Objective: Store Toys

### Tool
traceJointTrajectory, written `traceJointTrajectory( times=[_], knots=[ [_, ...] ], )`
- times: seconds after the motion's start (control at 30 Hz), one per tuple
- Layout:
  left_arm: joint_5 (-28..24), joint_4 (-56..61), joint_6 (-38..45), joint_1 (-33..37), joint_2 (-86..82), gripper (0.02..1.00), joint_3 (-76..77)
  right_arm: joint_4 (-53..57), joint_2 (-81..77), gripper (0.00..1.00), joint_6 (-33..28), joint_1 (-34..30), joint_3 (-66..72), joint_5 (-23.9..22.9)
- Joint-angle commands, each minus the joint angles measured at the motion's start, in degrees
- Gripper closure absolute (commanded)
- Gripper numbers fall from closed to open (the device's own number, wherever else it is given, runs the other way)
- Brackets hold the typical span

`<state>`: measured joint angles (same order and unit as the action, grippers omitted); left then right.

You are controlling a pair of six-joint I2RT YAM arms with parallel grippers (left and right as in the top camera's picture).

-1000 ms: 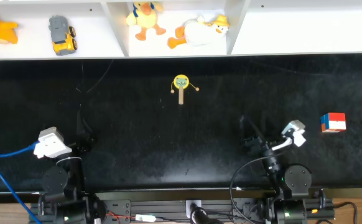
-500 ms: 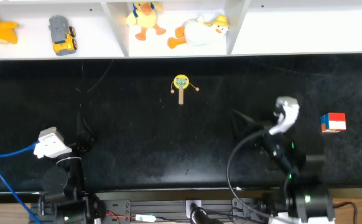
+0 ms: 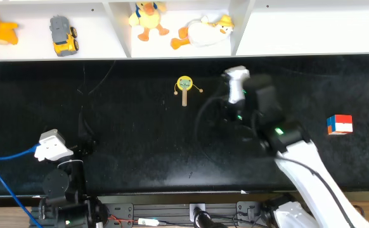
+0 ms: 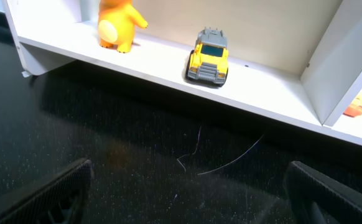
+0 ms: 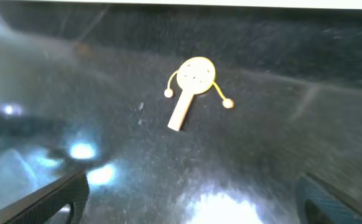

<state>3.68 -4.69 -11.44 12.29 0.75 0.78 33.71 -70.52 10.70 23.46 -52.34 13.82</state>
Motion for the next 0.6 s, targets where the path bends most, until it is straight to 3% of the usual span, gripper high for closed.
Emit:
traceJointTrajectory(
  times=[0.03,0.3,0.6],
  knots=[
    [-0.37,0.09,1.31,-0.42,-0.59,0.020,-0.31,-0.07,-7.34,0.069,0.26,3.28,-4.81,-2.73],
    [-0.37,0.09,1.31,-0.42,-0.59,0.020,-0.31,-1.51,-16.94,0.084,4.74,7.28,-7.19,-5.07],
    [-0.37,0.09,1.31,-0.42,-0.59,0.023,-0.31,-6.84,-23.41,0.128,13.94,10.67,-7.28,-8.52]
  ],
)
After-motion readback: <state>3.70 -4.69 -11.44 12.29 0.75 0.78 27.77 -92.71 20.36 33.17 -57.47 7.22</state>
